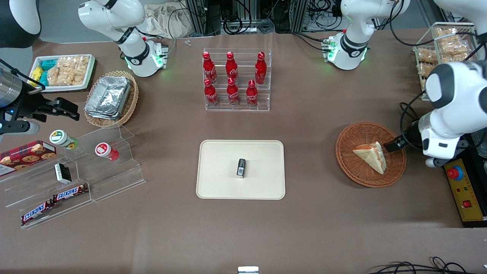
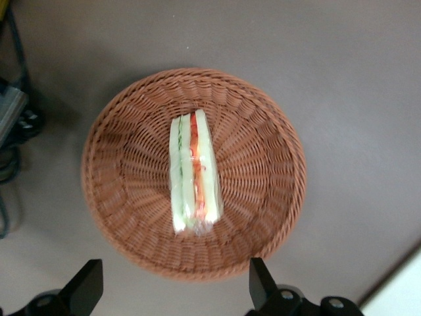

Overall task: Place sandwich from basket to tray
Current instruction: 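Lower the left gripper and grasp the wrapped sandwich in the basket, then lift the sandwich and carry it over the cream tray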

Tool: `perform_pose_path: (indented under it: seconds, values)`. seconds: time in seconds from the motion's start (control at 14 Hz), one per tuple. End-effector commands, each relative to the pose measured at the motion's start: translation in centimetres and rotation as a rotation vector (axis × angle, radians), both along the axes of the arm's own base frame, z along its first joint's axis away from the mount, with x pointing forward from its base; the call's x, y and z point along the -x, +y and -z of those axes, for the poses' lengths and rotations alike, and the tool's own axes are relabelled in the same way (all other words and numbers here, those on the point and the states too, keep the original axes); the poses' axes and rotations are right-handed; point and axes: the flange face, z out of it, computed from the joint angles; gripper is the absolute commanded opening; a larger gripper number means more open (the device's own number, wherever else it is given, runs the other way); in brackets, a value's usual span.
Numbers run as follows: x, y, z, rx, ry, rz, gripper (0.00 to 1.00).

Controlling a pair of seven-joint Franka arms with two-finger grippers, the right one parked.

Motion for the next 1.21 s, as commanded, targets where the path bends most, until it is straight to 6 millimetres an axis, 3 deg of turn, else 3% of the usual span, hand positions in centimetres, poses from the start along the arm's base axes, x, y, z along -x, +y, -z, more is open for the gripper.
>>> perform_pose_path:
  seconds: [0.0,0.14,0.36,0.43,0.57,0.71,0.86,0.93,1.07,1.14]
  values:
    - [0.1,-0.7,5.5,0.0,-0.021,-0.086,1.0]
    - [0.7,-0.8,8.9,-0.002,-0.046,-0.101,1.0]
    - [1.6,-1.1,12.2,0.0,-0.046,-0.118,1.0]
    - [1.7,-1.2,13.2,-0.001,-0.034,-0.129,0.91]
    - [1.8,-1.2,13.6,-0.003,-0.026,-0.14,0.02]
    - [1.8,-1.3,13.2,-0.003,-0.024,-0.143,0.0]
    - [1.6,-1.6,9.8,0.003,-0.033,-0.131,0.0]
    - [1.5,-2.5,6.8,0.006,-0.025,-0.102,0.0]
    - [0.2,-5.4,0.5,0.017,0.003,-0.046,0.0]
    - [-0.7,-7.9,-2.2,0.028,0.02,-0.005,0.0]
